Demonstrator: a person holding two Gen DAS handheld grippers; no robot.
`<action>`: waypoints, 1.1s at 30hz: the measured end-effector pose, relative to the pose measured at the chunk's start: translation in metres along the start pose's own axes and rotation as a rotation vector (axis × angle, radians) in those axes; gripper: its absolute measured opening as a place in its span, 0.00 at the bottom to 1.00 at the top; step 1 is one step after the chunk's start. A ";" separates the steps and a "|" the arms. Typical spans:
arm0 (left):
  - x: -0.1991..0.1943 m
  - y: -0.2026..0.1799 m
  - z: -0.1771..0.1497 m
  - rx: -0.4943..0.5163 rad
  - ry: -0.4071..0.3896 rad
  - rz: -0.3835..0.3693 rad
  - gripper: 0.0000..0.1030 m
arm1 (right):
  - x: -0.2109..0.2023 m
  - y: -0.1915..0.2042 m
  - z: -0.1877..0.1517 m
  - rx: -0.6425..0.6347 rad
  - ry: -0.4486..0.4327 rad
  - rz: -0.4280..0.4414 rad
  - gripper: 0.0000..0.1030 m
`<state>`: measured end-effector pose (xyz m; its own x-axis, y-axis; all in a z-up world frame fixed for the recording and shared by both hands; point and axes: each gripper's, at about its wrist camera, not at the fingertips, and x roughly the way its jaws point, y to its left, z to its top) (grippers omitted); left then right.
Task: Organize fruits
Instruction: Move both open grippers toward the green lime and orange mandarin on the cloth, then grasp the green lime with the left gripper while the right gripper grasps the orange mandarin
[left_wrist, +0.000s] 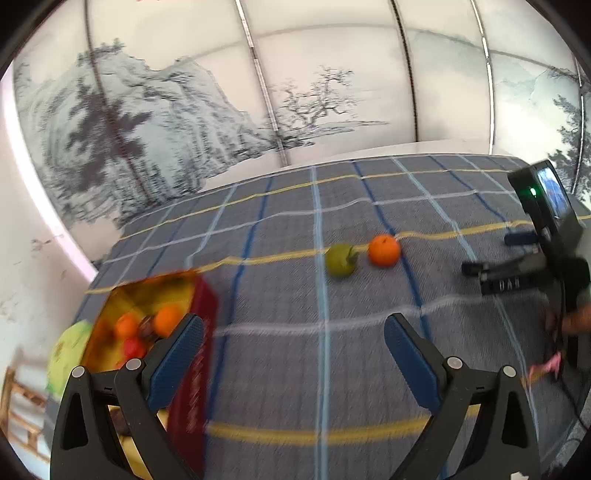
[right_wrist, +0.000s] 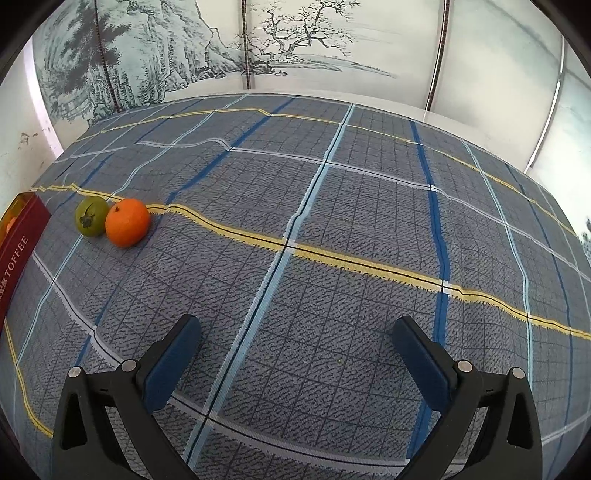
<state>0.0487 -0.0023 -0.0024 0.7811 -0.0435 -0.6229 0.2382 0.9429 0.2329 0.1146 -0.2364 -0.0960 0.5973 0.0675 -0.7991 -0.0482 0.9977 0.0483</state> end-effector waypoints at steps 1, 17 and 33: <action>0.007 -0.001 0.005 0.002 0.001 -0.017 0.94 | 0.000 0.000 0.000 0.000 0.000 0.000 1.00; 0.119 -0.005 0.045 -0.074 0.155 -0.127 0.61 | 0.000 -0.001 -0.001 0.000 -0.001 0.000 1.00; 0.152 0.001 0.034 -0.166 0.163 -0.245 0.32 | 0.001 -0.001 -0.001 0.002 -0.002 -0.003 1.00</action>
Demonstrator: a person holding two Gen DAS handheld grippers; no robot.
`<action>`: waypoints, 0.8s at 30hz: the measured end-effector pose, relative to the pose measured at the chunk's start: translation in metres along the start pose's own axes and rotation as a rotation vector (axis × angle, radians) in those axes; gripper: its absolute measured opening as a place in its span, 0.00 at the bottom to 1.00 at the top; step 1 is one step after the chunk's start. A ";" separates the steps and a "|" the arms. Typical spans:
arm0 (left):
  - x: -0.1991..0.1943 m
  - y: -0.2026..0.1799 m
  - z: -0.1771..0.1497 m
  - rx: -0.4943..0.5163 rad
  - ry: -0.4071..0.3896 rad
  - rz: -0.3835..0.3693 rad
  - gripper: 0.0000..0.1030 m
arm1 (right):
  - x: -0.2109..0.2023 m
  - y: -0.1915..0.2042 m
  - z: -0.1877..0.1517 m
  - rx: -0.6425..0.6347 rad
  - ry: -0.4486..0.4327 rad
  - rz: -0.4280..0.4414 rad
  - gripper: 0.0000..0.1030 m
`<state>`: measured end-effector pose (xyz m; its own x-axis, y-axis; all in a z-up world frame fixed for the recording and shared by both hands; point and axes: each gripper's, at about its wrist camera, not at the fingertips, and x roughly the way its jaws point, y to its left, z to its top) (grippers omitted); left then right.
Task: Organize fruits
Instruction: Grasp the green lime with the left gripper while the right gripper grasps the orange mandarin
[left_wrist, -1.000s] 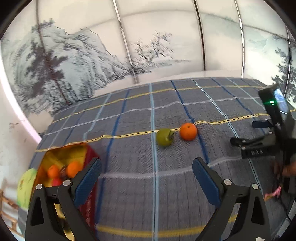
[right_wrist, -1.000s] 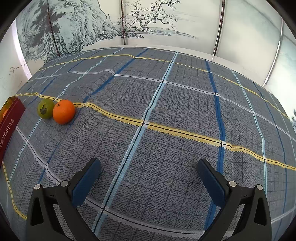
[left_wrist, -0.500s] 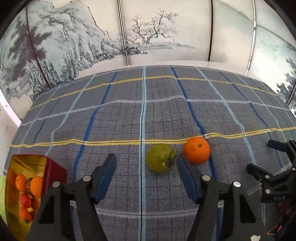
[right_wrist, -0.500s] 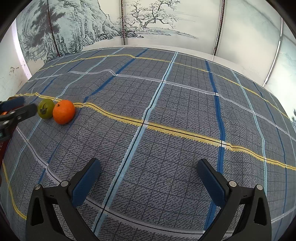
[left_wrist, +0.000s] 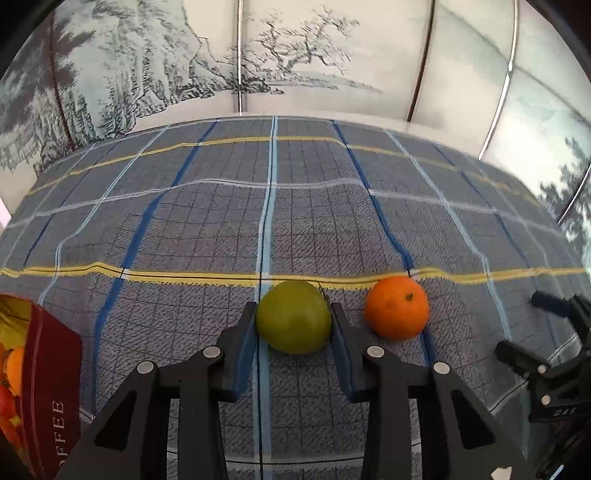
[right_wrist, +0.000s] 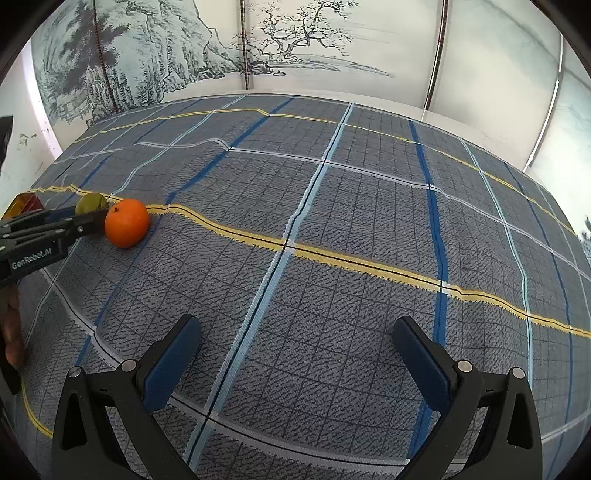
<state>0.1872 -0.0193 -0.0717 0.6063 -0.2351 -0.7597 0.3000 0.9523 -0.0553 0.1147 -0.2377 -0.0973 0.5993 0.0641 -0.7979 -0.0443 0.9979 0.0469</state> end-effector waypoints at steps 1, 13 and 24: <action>-0.003 0.005 -0.001 -0.027 -0.013 0.001 0.32 | 0.000 0.000 0.001 -0.002 0.000 0.003 1.00; -0.034 0.036 -0.036 -0.188 -0.040 -0.022 0.32 | -0.006 -0.007 0.005 0.046 -0.014 0.123 1.00; -0.041 0.047 -0.039 -0.244 -0.077 -0.057 0.32 | -0.006 0.073 0.047 -0.239 -0.095 0.283 0.89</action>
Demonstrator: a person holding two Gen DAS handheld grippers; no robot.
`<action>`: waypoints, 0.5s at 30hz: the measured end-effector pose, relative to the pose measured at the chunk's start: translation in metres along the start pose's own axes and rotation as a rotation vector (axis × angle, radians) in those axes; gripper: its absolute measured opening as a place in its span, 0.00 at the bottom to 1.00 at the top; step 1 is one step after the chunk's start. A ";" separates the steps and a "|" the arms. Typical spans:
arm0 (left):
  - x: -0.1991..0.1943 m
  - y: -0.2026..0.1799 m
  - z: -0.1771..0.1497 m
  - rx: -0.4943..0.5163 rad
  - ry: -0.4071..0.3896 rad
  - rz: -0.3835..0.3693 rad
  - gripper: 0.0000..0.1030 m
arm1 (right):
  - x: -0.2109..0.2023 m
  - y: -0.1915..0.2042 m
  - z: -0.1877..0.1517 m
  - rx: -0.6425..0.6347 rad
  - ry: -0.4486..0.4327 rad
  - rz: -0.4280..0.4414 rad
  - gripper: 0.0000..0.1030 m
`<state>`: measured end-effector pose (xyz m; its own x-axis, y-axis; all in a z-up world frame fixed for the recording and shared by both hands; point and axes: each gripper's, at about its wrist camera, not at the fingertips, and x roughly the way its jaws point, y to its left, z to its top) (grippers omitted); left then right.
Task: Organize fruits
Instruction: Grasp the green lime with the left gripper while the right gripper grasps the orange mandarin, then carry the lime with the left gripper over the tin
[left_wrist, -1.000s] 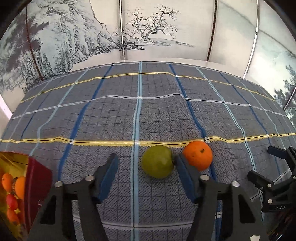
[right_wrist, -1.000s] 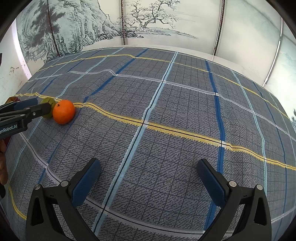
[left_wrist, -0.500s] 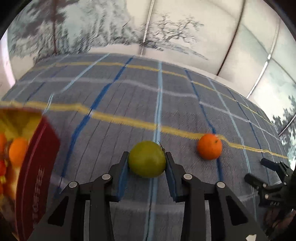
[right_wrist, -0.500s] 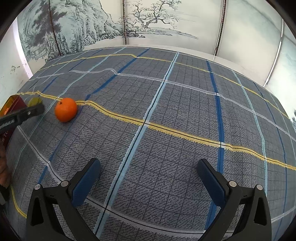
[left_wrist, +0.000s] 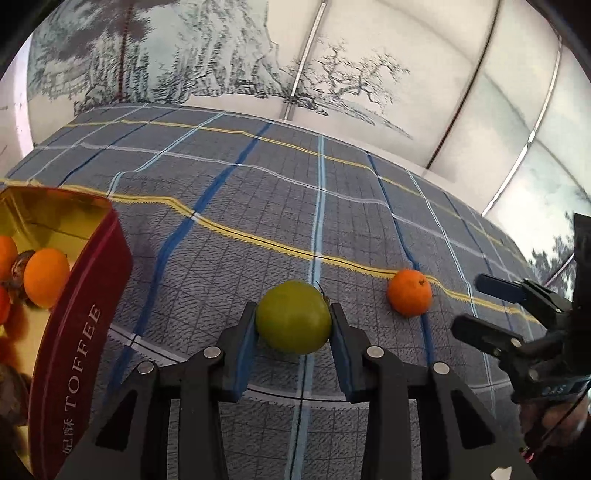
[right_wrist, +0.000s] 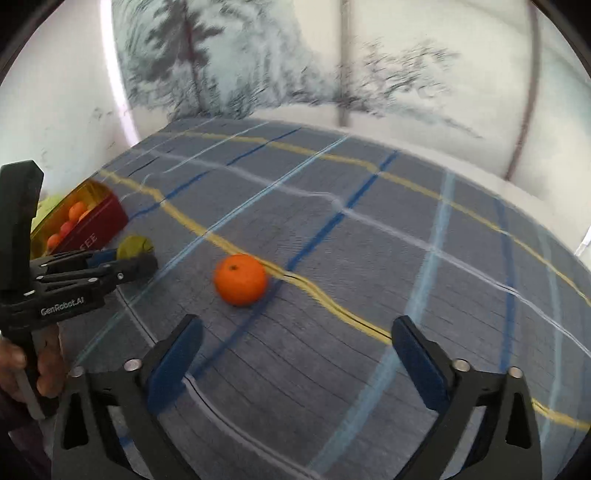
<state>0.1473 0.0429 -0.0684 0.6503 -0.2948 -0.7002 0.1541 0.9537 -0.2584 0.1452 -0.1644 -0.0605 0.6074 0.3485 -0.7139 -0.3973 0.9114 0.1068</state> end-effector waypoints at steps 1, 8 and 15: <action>0.000 0.002 0.000 -0.011 0.000 -0.002 0.32 | 0.003 0.003 0.004 -0.012 -0.007 0.008 0.86; 0.000 0.000 0.000 -0.011 0.007 0.000 0.32 | 0.032 0.017 0.015 -0.112 0.023 0.010 0.73; 0.001 0.000 0.001 -0.011 0.015 0.007 0.32 | 0.048 0.018 0.014 -0.112 0.065 0.043 0.38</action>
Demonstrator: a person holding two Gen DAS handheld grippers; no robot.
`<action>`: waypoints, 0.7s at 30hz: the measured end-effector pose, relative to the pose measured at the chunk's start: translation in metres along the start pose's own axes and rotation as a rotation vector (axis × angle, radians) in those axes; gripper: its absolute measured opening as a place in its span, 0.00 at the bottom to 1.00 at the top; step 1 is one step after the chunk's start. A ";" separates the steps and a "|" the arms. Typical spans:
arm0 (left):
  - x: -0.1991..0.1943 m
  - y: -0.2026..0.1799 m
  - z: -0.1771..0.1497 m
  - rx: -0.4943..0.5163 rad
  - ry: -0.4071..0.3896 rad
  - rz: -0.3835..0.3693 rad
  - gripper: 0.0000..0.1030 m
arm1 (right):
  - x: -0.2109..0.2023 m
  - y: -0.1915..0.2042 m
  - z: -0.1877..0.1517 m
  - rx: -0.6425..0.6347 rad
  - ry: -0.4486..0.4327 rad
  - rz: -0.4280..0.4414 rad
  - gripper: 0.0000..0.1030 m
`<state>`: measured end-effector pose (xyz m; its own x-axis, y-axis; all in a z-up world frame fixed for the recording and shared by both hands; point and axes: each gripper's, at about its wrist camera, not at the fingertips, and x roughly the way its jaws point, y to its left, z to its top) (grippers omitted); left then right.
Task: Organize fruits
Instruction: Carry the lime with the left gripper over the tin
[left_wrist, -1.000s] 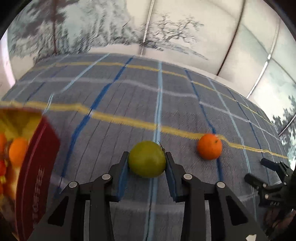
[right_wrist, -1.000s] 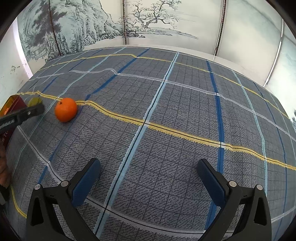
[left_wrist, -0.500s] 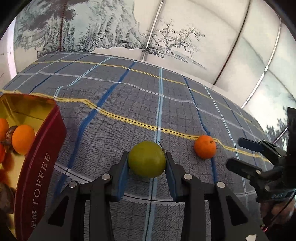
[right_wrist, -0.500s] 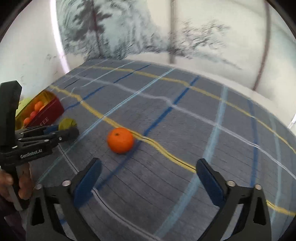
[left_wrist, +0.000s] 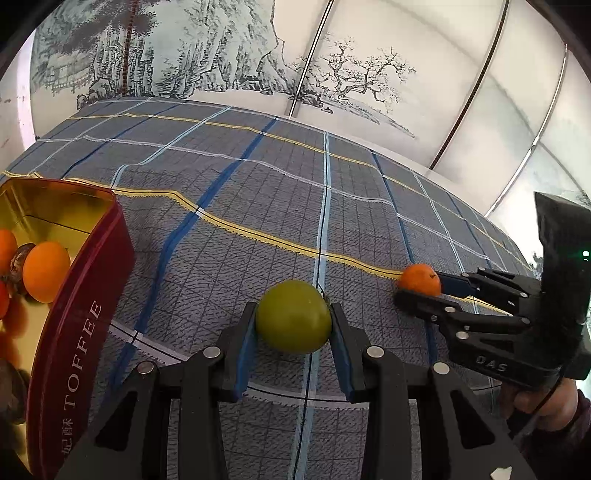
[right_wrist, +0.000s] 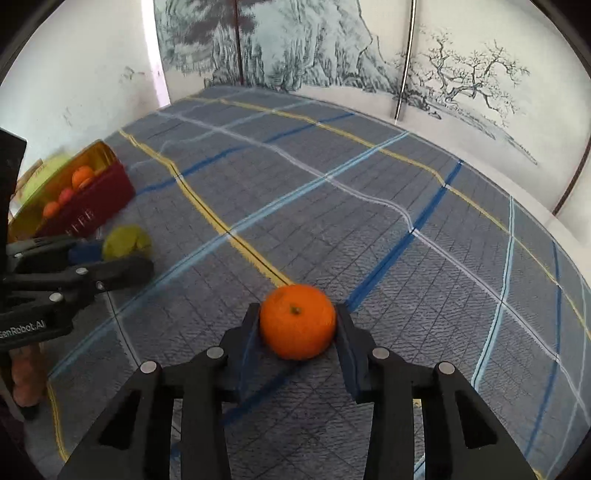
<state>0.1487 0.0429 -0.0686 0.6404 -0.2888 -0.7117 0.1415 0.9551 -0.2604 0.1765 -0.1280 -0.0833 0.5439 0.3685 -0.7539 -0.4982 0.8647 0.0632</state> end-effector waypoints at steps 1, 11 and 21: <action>0.000 0.000 0.000 -0.002 0.000 0.001 0.32 | -0.003 0.000 -0.002 0.007 -0.015 -0.003 0.38; -0.002 -0.001 0.000 0.010 -0.010 0.027 0.32 | -0.020 -0.019 -0.030 0.156 -0.050 -0.039 0.38; -0.026 -0.008 -0.009 0.029 -0.071 0.078 0.32 | -0.017 -0.011 -0.027 0.122 -0.033 -0.102 0.38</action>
<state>0.1242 0.0417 -0.0539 0.7019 -0.2090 -0.6809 0.1103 0.9763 -0.1859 0.1548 -0.1533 -0.0883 0.6101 0.2858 -0.7390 -0.3546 0.9326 0.0680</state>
